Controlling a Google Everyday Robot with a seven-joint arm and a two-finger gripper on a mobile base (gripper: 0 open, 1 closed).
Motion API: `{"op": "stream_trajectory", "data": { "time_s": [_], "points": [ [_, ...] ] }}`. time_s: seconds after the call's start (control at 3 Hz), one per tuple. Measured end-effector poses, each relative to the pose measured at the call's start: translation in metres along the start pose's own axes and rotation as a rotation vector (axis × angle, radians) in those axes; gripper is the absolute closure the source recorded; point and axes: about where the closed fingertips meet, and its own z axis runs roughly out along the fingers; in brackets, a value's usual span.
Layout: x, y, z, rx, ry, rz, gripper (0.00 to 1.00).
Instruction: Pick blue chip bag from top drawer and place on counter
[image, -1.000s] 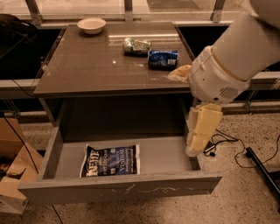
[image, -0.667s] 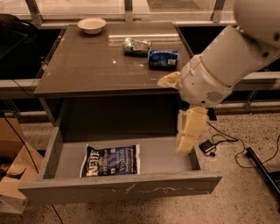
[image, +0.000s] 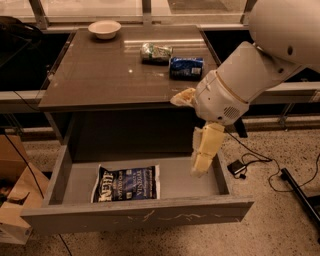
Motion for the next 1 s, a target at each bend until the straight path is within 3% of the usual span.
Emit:
{"op": "stream_trajectory", "data": {
  "time_s": [0.33,1.0],
  "points": [
    [0.001,-0.003,0.01,-0.007,-0.013,0.021,0.0],
    [-0.017,-0.035,0.087,-0.075,-0.105,-0.002,0.0]
  ]
}}
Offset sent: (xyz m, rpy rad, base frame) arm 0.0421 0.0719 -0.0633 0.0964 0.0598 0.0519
